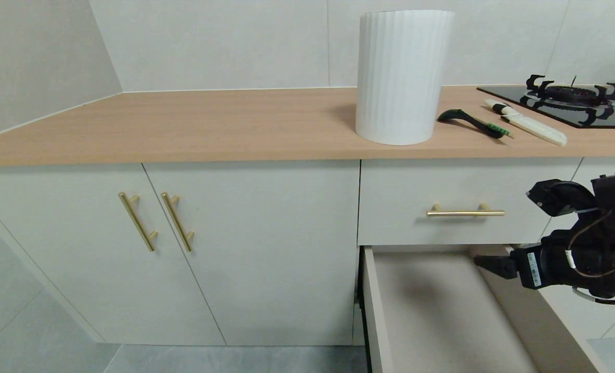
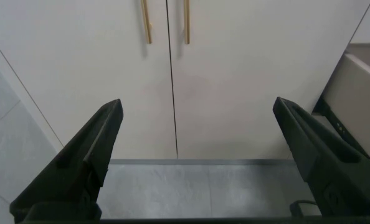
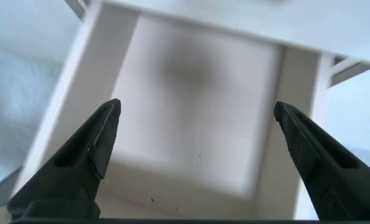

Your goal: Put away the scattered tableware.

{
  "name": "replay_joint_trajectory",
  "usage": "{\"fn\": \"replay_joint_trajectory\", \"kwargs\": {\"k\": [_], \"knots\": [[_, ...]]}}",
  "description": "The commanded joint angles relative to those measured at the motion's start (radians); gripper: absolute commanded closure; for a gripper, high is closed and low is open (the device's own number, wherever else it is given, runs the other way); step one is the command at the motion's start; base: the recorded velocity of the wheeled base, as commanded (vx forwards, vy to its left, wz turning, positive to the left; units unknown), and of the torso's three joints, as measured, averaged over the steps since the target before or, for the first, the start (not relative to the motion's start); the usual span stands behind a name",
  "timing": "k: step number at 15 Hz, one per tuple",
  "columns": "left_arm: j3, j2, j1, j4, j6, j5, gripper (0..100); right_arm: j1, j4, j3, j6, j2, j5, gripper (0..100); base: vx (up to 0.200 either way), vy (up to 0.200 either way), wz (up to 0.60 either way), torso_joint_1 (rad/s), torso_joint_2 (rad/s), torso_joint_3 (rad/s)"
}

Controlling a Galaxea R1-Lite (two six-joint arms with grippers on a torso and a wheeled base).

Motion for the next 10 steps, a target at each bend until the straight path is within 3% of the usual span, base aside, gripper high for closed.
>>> {"fn": "replay_joint_trajectory", "kwargs": {"k": [1, 4, 10], "knots": [[0.000, 0.001, 0.000, 0.000, 0.000, 0.000, 0, 0.000, -0.001, 0.001, -0.001, -0.038, 0.000, 0, 0.000, 0.000, 0.00, 0.036, -0.25, -0.198], [0.000, 0.001, 0.000, 0.000, 0.000, 0.000, 0, 0.000, -0.003, -0.001, -0.001, -0.040, 0.000, 0, 0.000, 0.000, 0.00, 0.108, -0.27, -0.279], [0.000, 0.001, 0.000, 0.000, 0.000, 0.000, 0, 0.000, -0.038, 0.001, 0.001, -0.031, 0.000, 0, 0.000, 0.000, 0.00, 0.157, -0.51, -0.299]]}}
